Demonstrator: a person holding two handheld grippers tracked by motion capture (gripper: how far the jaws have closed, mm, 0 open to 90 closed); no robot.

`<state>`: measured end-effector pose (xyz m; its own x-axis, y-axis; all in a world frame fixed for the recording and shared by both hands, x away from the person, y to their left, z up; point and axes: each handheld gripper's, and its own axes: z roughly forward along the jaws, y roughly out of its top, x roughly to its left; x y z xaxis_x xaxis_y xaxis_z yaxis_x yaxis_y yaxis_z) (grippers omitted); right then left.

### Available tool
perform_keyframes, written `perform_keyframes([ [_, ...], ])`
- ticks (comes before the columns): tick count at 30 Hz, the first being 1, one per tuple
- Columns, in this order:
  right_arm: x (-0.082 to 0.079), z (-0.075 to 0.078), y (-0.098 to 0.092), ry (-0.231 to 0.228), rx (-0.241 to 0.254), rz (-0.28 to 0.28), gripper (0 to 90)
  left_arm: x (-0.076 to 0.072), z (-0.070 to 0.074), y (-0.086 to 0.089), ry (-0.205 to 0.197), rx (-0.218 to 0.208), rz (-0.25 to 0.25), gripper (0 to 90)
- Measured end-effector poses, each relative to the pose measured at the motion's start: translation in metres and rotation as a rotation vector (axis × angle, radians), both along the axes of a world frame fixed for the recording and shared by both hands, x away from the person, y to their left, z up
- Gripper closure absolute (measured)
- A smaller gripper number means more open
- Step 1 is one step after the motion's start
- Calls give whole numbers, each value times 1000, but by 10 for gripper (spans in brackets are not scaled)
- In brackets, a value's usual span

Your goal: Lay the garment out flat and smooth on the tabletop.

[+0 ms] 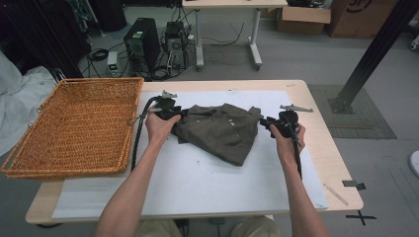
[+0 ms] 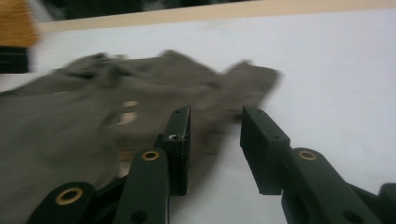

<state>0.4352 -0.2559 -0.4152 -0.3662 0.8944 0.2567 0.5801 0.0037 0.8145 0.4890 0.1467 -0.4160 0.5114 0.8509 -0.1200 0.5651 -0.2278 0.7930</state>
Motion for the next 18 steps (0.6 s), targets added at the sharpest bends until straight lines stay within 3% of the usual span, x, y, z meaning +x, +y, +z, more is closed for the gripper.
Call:
perform_keyframes([
  [1, -10, 5, 14, -35, 5, 80, 633, -7, 2, -11, 7, -13, -99, 615],
  [2, -10, 5, 14, -35, 5, 80, 633, -7, 2, -11, 7, -13, -99, 617],
  [3, -19, 8, 33, -18, -17, 163, 618, -11, 2, -19, 5, -8, -142, 617],
  [5, -23, 6, 40, -7, -29, 179, 617, -15, -2, -37, 14, 14, -196, 614],
  [6, -27, 2, 50, 32, -38, 202, 616, -16, -6, -46, 31, 23, -205, 612],
  [7, -30, -14, 61, 107, -97, 228, 665, -16, -13, -55, 59, 56, -211, 632],
  [9, -29, -20, 63, 134, -126, 234, 704, -17, -22, -61, 94, 96, -229, 661],
  [10, -30, -27, 63, 163, -151, 236, 767, -18, -25, -59, 98, 87, -233, 794],
  [11, -32, -29, 57, 140, -124, 220, 847, -20, -24, -56, 107, 81, -218, 887],
  [12, -34, -29, 50, 155, -124, 189, 881, -22, -21, -52, 114, 83, -205, 895],
  [13, -38, -27, 30, 143, -152, 113, 900, -24, -18, -46, 108, 96, -189, 896],
  [15, -39, -26, 21, 144, -164, 84, 900, -29, -10, -35, 128, 145, -161, 896],
  [16, -42, -26, 6, 156, -184, 32, 900, -31, -6, -30, 140, 148, -157, 896],
  [17, -46, -24, -11, 153, -147, -10, 801, -31, -2, -28, 140, 143, -153, 869],
  [18, -46, -24, -11, 153, -147, -10, 801, -32, 3, -27, 122, 140, -135, 869],
])
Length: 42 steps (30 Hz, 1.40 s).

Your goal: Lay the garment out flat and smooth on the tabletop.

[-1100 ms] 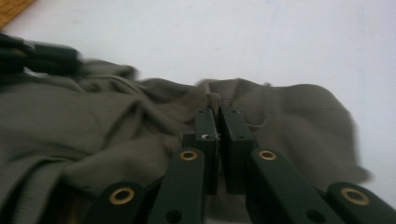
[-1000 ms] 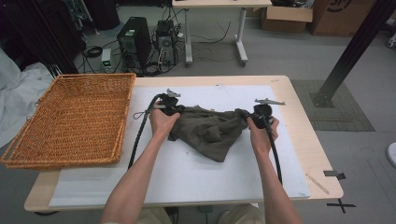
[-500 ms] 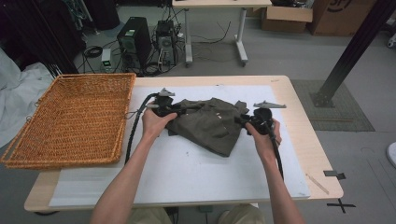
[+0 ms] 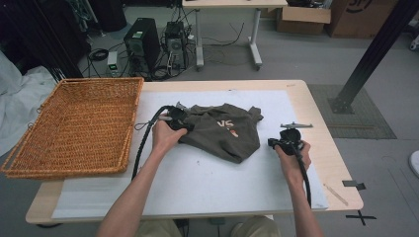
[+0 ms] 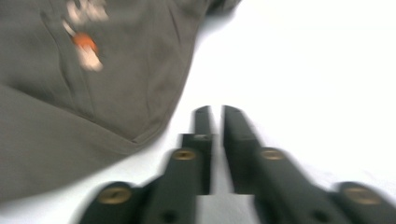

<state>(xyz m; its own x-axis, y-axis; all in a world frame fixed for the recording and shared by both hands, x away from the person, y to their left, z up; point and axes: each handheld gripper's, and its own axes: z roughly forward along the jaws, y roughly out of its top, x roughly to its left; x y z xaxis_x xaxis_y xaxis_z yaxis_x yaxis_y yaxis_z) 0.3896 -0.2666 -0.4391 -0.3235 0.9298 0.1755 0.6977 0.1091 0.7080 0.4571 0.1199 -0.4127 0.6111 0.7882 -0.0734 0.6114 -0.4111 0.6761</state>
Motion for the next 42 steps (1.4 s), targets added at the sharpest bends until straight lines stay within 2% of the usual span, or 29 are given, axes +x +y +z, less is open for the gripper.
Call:
perform_keyframes([
  [1, -5, 7, 1, -44, 55, 46, 707, 0, 5, 0, -29, -19, 23, 757],
  [2, -5, 7, 1, -44, 55, 46, 707, 0, 8, -1, -56, -44, 39, 757],
  [3, -6, 11, 5, -56, 71, 80, 671, 2, 12, -3, -95, -90, 54, 701],
  [4, -7, 16, 16, -79, 90, 143, 632, 5, 13, -7, -106, -120, 48, 671],
  [5, -8, 23, 39, -109, 113, 245, 615, 13, 9, -19, -82, -163, 29, 642],
  [6, -8, 23, 39, -109, 113, 245, 615, 13, 9, -19, -82, -163, 29, 628],
  [7, -7, 26, 62, -117, 136, 331, 605, 17, 4, -25, -74, -160, 23, 623],
  [8, -7, 26, 62, -117, 136, 331, 605, 21, -1, -31, -61, -140, 17, 623],
  [9, -5, 24, 82, -103, 123, 386, 601, 26, -6, -37, -51, -117, 18, 596],
  [10, -5, 24, 82, -103, 123, 386, 601, 29, -10, -41, -46, -100, 20, 596],
  [11, -3, 17, 97, -77, 71, 421, 588, 34, -23, -51, -23, -69, 10, 597],
  [12, -3, 17, 97, -77, 71, 421, 588, 34, -23, -51, -23, -69, 10, 636],
  [13, -3, 12, 103, -63, 38, 433, 589, 35, -27, -53, -15, -55, -4, 636],
  [14, -3, 7, 107, -50, 10, 438, 612, 34, -28, -54, -33, -50, -5, 677],
  [16, -3, 0, 111, -34, -45, 450, 731, 32, -24, -52, -8, -59, 1, 829],
  [17, -6, -2, 109, -50, -43, 438, 831, 29, -17, -48, -29, -62, -26, 897],
  [19, -7, -1, 107, -57, -44, 433, 850, 24, -10, -45, -45, -56, -36, 900],
  [22, -18, 9, 96, -110, 1, 403, 862, 7, 10, -35, -98, -81, -55, 900],
  [23, -27, 14, 86, -139, 28, 374, 863, -7, 22, -27, -106, -92, -83, 900],
  [24, -27, 14, 86, -139, 28, 374, 863, -7, 22, -27, -106, -92, -83, 900],
  [27, -47, 14, 61, -147, 48, 325, 860, -36, 32, -12, -106, -116, -124, 900],
  [31, -62, 7, 38, -125, 80, 265, 859, -76, 26, 4, -60, -97, -172, 900],
  [34, -69, -4, 15, -48, 95, 185, 830, -96, 11, 15, 12, -42, -188, 900],
  [35, -70, -6, 8, -26, 106, 175, 814, -98, 7, 17, 40, -21, -194, 874],
  [36, -71, -7, 4, -16, 110, 158, 789, -97, 4, 19, 41, -14, -193, 818],
  [37, -71, -2, 0, -38, 114, 143, 687, -87, 4, 20, -16, -75, -141, 668],
  [38, -71, -2, 0, -38, 114, 143, 687, -87, 4, 20, -16, -75, -141, 646],
  [39, -70, 4, 0, -64, 134, 143, 659, -78, 9, 17, -41, -126, -109, 646],
  [42, -66, 21, 9, -119, 161, 156, 605, -49, 18, 1, -105, -160, -80, 610],
])
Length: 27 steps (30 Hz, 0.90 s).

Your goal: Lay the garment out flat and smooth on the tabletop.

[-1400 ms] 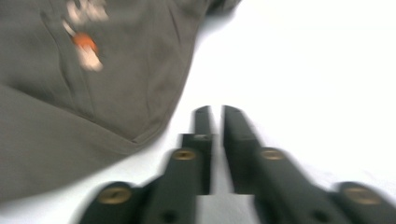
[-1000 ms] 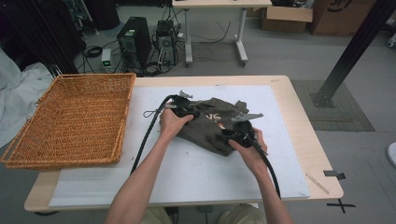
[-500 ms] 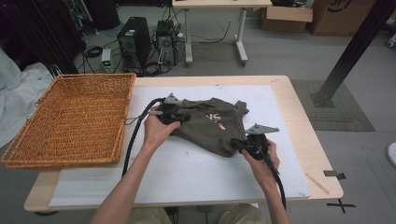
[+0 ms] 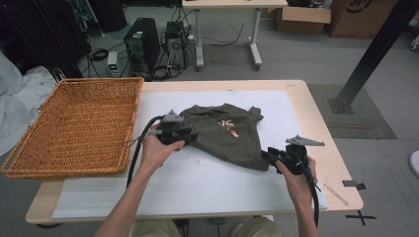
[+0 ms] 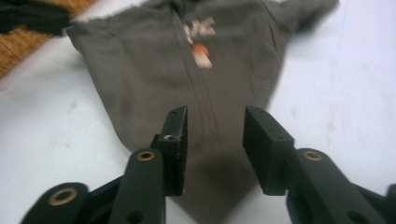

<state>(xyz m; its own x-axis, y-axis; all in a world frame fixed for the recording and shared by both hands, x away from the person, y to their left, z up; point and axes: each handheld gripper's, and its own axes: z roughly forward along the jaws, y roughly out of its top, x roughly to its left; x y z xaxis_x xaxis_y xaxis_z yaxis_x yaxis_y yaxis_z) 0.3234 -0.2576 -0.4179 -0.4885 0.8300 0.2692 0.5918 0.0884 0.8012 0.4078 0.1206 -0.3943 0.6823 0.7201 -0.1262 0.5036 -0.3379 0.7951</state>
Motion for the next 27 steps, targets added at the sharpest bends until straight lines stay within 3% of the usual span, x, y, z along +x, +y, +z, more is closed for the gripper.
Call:
perform_keyframes([
  [2, 6, 5, 8, -7, -4, 13, 589, 26, -2, -16, -5, 3, 9, 613],
  [5, 17, -1, 17, 36, -31, 25, 595, 64, -17, -39, 29, 59, 31, 634],
  [8, 21, -13, 24, 73, -45, 44, 607, 85, -29, -49, 40, 100, 71, 650],
  [9, 20, -20, 28, 84, -72, 52, 606, 94, -35, -53, 38, 144, 92, 651],
  [12, 19, -24, 30, 91, -93, 56, 604, 100, -39, -54, 39, 161, 104, 658],
  [13, 19, -27, 31, 97, -104, 62, 604, 102, -40, -54, 42, 160, 97, 726],
  [14, 19, -27, 31, 97, -104, 62, 604, 102, -41, -55, 51, 171, 83, 726],
  [15, 19, -28, 31, 95, -102, 61, 605, 102, -42, -55, 59, 173, 82, 807],
  [17, 19, -28, 30, 96, -96, 58, 600, 100, -38, -54, 69, 172, 78, 853],
  [20, 17, -27, 29, 94, -108, 59, 595, 92, -24, -51, 55, 167, 47, 858],
  [24, 11, -25, 23, 85, -97, 51, 619, 63, 9, -41, -5, 179, -16, 858],
  [27, 3, -27, 18, 91, -100, 57, 609, 29, 29, -27, -12, 124, -56, 858],
])
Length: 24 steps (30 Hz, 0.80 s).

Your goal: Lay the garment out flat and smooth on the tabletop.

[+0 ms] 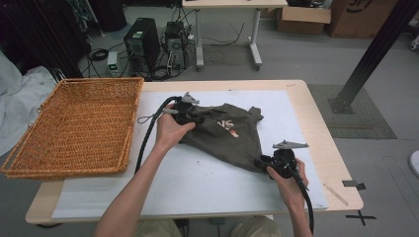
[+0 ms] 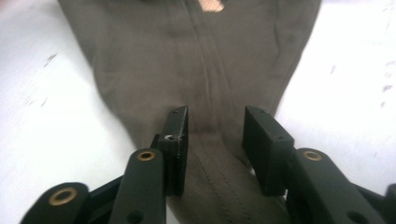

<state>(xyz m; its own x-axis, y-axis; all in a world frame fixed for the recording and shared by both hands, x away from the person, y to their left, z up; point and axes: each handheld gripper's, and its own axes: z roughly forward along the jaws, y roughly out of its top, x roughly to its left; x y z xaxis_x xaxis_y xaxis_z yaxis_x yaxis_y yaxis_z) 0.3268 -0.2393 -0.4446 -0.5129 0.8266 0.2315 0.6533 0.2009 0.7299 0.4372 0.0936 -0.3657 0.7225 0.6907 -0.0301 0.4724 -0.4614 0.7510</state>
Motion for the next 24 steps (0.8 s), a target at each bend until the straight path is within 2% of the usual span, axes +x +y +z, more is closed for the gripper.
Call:
perform_keyframes([
  [3, -6, -1, 0, -2, -2, 15, 582, -40, 8, 18, 8, -15, -27, 858],
  [5, -11, -1, 2, -14, -17, 30, 563, -65, 7, 30, 16, -16, -36, 857],
  [8, -17, 2, 7, -13, -40, 47, 555, -98, -2, 48, 48, -21, -41, 856],
  [9, -21, 4, 7, -23, -35, 45, 560, -109, -5, 53, 57, -30, -49, 856],
  [10, -28, 8, 3, -31, -3, 42, 567, -122, -9, 59, 71, -29, -51, 855],
  [13, -34, 10, 1, -35, -10, 49, 564, -146, -22, 69, 102, -16, -69, 852],
  [15, -40, 12, -2, -42, -14, 84, 565, -154, -34, 75, 131, 15, -68, 845],
  [16, -44, 12, -7, -40, -2, 86, 563, -155, -39, 78, 159, 22, -69, 761],
  [17, -44, 12, -7, -40, -2, 86, 563, -155, -41, 80, 160, 11, -60, 761],
  [18, -45, 12, -10, -43, 4, 72, 561, -156, -40, 83, 150, -14, -43, 705],
  [19, -46, 13, -14, -47, 20, 55, 559, -156, -36, 85, 137, -38, -37, 686],
  [20, -47, 15, -23, -55, 74, 19, 548, -155, -31, 86, 115, -68, -28, 643],
  [21, -47, 15, -23, -55, 74, 19, 548, -153, -26, 85, 94, -99, -9, 643],
  [22, -48, 18, -27, -62, 86, -15, 538, -150, -21, 84, 70, -118, 16, 606],
  [23, -47, 23, -28, -81, 68, -21, 519, -146, -19, 82, 49, -109, 38, 587],
  [24, -47, 23, -28, -81, 68, -21, 519, -143, -19, 79, 48, -83, 47, 587],
])
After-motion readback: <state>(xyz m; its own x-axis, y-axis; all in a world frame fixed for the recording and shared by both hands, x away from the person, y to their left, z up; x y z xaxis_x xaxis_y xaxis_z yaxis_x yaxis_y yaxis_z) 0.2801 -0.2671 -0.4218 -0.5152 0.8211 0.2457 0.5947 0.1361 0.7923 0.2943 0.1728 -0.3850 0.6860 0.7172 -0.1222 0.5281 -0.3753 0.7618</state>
